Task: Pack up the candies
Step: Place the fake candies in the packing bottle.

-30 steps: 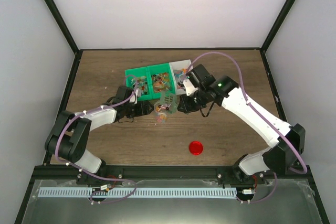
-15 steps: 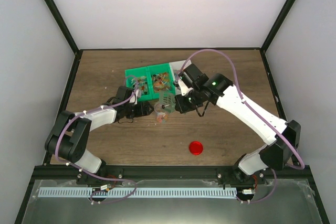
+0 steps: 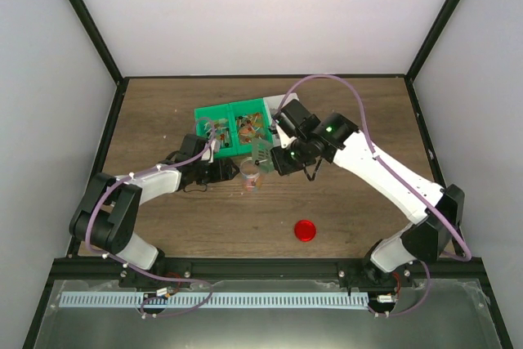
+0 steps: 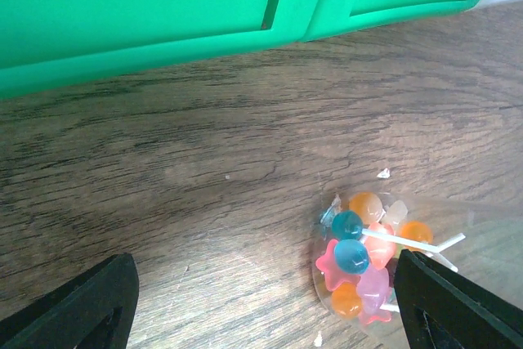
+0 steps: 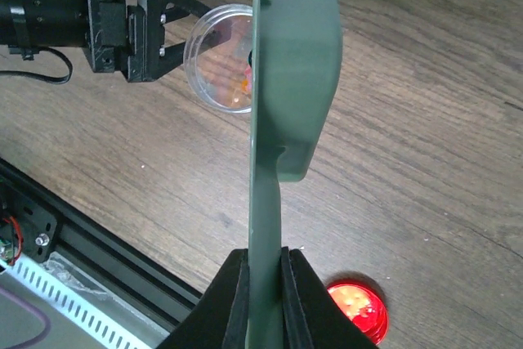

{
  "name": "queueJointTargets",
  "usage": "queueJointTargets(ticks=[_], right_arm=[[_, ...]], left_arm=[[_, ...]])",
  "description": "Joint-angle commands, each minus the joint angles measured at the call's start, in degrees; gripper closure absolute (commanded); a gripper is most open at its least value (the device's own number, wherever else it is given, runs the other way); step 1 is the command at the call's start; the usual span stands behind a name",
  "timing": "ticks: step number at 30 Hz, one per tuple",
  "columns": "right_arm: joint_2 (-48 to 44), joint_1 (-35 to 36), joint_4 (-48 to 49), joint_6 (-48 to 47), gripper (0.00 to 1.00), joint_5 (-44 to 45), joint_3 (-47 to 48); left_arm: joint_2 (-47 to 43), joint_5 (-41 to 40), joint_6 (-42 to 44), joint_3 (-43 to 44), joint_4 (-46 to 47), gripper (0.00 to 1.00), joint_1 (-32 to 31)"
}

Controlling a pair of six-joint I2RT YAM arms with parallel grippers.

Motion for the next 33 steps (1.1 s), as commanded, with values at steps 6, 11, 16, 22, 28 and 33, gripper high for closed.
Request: queueJointTargets(ticks=[6, 11, 16, 22, 28, 33], right_arm=[[1.4, 2.2, -3.5, -1.1, 0.99, 7.2, 5.1], [1.7, 3.6, -5.3, -1.6, 0.99, 10.3, 5.9], [2.2, 5.0, -5.6, -1.6, 0.99, 11.9, 6.8], [3.8, 8.2, -7.5, -1.3, 0.99, 15.5, 10.0], [4.6, 9.8, -6.7, -1.2, 0.99, 17.5, 9.0], [5.2, 10.1, -7.3, -1.3, 0.99, 18.0, 9.9]], left_arm=[[-0.9, -1.1, 0.9, -1.0, 1.5, 0.12, 0.4], [-0.9, -0.9, 0.1, -1.3, 2.5, 0.12, 0.4], [-1.4, -1.4, 0.3, -0.8, 2.1, 0.12, 0.4], [-1.0, -1.5, 0.0, -1.0, 2.4, 0.12, 0.3], [-0.9, -1.3, -0.8, -2.4, 3.6, 0.13, 0.3], [-1.5, -1.6, -0.5, -2.9, 3.2, 0.12, 0.3]])
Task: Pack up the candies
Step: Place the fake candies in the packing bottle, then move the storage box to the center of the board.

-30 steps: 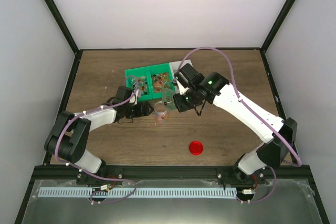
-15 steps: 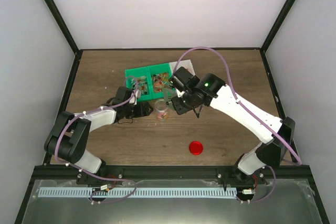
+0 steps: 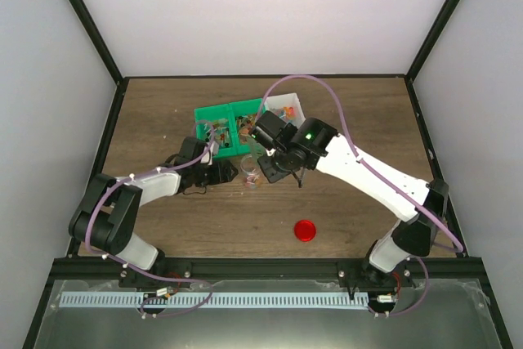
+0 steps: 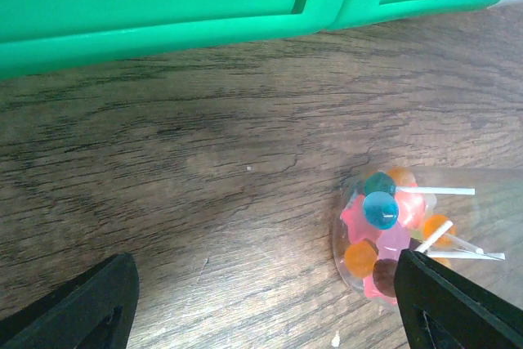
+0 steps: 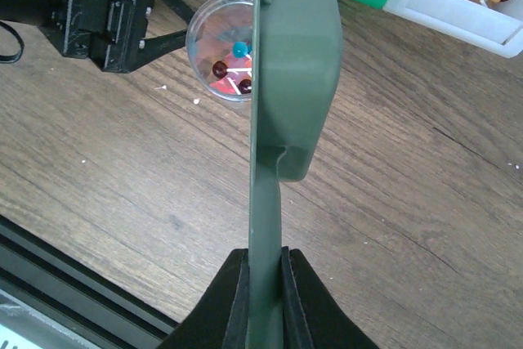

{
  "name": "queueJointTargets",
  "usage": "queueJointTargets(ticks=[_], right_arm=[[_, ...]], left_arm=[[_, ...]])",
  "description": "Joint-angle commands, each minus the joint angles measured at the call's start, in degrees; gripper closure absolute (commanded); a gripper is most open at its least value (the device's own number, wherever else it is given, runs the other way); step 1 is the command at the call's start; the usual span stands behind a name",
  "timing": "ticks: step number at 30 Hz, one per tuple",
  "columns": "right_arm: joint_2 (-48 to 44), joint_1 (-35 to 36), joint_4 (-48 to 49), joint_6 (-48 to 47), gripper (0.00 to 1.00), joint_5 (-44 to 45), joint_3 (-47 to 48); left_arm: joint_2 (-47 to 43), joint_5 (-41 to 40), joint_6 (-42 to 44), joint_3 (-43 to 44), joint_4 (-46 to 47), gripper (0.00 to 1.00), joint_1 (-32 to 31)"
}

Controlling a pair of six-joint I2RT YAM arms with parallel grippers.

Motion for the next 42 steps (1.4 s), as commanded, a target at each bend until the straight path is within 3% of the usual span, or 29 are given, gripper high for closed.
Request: queueJointTargets(ticks=[1, 5, 8, 15, 19, 26, 31, 36, 42], right_arm=[[0.1, 0.4, -0.8, 0.0, 0.99, 2.2, 1.9], [-1.3, 0.1, 1.8, 2.4, 0.99, -0.3, 4.0], [-2.1, -1.9, 4.2, 4.1, 0.99, -2.4, 6.1], [-6.8, -14.3, 16.1, 7.9, 0.99, -12.1, 1.0], [-6.5, -21.0, 22.6, 15.6, 0.99, -22.0, -2.7], [-3.7, -24.6, 35.3, 30.3, 0.99, -33.8, -5.8], [-8.5, -28.0, 48.5, 39.6, 0.99, -37.6, -13.5], [-9.7, -32.3, 51.1, 42.1, 0.99, -40.4, -16.0], [-8.8, -33.2, 52.8, 42.5, 0.99, -44.6, -20.0]], left_arm=[[-1.2, -0.2, 0.1, -0.6, 1.0, 0.12, 0.3], [-4.4, -0.8, 0.7, 0.1, -0.1, 0.13, 0.2], [-8.2, -6.2, 3.0, 2.8, -5.4, 0.13, -0.1], [-12.7, -18.4, 4.5, 10.9, -14.5, 0.14, -0.2], [-5.4, -22.0, 1.6, 21.5, -20.1, 0.22, -0.3], [12.2, -27.0, -0.9, 40.7, -32.4, 0.27, -1.4], [17.6, -28.3, -2.6, 45.4, -34.6, 0.32, -1.6], [22.7, -27.9, -4.9, 49.1, -36.6, 0.4, -1.9], [26.5, -26.1, -4.5, 53.3, -37.0, 0.4, -2.7]])
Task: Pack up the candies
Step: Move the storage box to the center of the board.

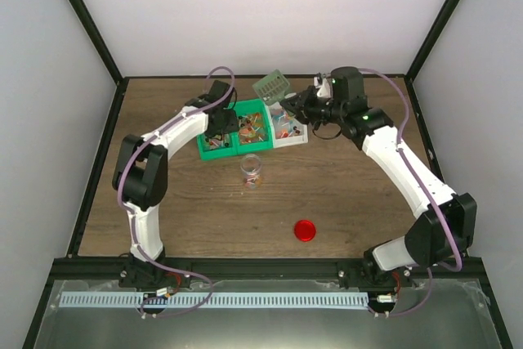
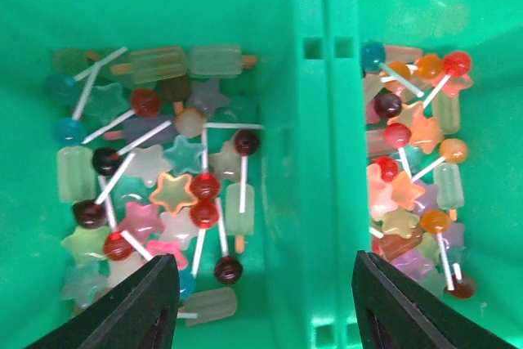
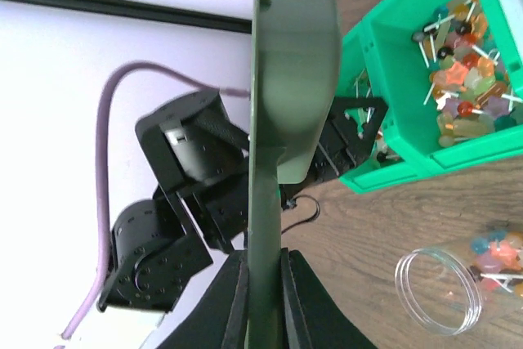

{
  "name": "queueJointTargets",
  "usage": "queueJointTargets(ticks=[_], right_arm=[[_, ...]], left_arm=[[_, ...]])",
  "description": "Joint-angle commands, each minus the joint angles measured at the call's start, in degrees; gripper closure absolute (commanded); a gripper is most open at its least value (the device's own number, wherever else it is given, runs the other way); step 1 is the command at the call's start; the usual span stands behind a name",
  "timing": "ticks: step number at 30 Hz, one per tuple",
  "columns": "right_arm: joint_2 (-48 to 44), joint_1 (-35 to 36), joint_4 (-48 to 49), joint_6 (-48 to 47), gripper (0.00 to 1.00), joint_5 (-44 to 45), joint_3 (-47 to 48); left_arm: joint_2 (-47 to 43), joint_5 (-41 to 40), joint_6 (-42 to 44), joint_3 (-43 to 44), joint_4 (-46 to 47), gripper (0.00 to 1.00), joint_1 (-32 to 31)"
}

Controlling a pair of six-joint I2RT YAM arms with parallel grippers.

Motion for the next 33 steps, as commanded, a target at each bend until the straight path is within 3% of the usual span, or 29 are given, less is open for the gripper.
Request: queueJointTargets(ticks=[1, 7, 22, 33], right_arm=[[-0.3, -0.2, 3.4, 1.5, 0.99, -5.1, -2.7], [0.6, -0.9, 3.7, 0.4, 0.99, -7.3, -4.6], [0.2, -5.4, 1.8, -2.0, 0.99, -10.7, -6.4], [-3.1, -9.6, -0.7, -1.8, 0.99, -9.8, -9.5]], left_arm=[[3.0, 1.5, -0.4, 3.7, -1.7, 0.4, -1.0], [6.7, 2.9, -0.7, 6.0, -2.0, 0.4, -2.2], [14.9, 4.8, 1.5, 18.1, -5.9, 0.77, -7.2], [22.1, 7.9, 0.9, 29.7, -9.6, 0.78, -10.7]])
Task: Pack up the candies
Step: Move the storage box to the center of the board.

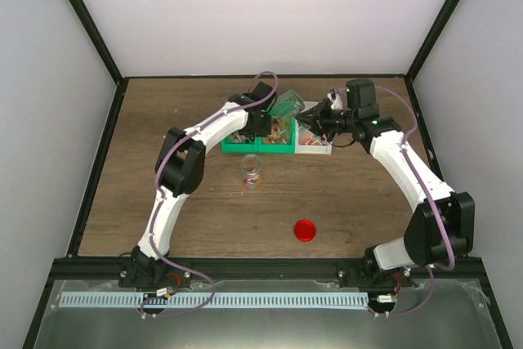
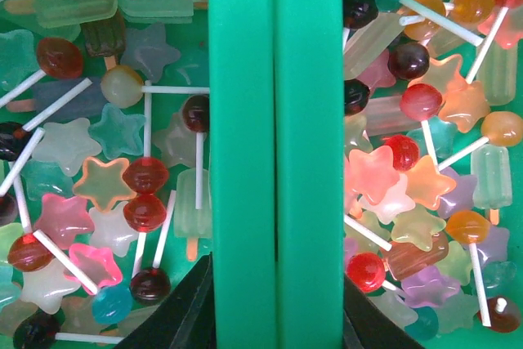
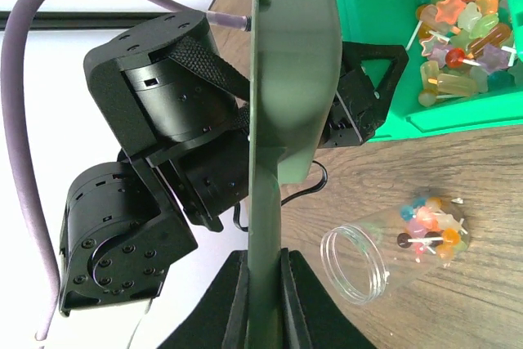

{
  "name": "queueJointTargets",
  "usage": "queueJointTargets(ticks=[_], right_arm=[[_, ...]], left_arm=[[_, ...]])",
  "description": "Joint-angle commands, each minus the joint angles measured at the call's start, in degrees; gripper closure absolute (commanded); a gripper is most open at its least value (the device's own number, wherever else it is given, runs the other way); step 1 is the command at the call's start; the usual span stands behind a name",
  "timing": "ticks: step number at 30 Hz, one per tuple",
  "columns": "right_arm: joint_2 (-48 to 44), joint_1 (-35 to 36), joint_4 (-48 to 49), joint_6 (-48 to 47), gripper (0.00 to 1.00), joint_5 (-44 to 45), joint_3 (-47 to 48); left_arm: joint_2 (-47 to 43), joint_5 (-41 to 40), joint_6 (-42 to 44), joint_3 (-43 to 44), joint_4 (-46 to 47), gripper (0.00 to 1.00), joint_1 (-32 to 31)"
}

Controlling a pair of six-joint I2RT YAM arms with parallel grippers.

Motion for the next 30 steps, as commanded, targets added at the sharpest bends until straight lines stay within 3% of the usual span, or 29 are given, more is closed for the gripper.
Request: queueJointTargets(ticks=[1, 9, 13, 20, 30], right_arm=[[-3.8, -1.6, -1.7, -0.1, 0.99, -0.2, -0.8], [-6.8, -2.3, 1.5, 5.3, 0.99, 0.9, -6.4], [-7.3, -2.2, 1.4, 6.0, 0.99, 2.9, -6.1], [-9.1, -2.2, 4.2, 12.7, 0.99, 4.8, -10.8], [-9.9, -0.1, 10.8, 22.8, 0.99, 5.2, -17.8]], left_arm=[[1.7, 7.1, -2.2, 3.9, 1.9, 0.77, -1.1], [-0.7, 6.3, 0.5, 4.5, 1.0, 0.45, -1.0], [-2.0, 2.0, 3.2, 7.5, -3.2, 0.36, -0.4], [-8.0, -7.1, 5.5, 4.3, -4.6, 0.39, 3.1], [-11.8, -9.7, 8.6, -5.8, -3.2, 0.42, 8.0]])
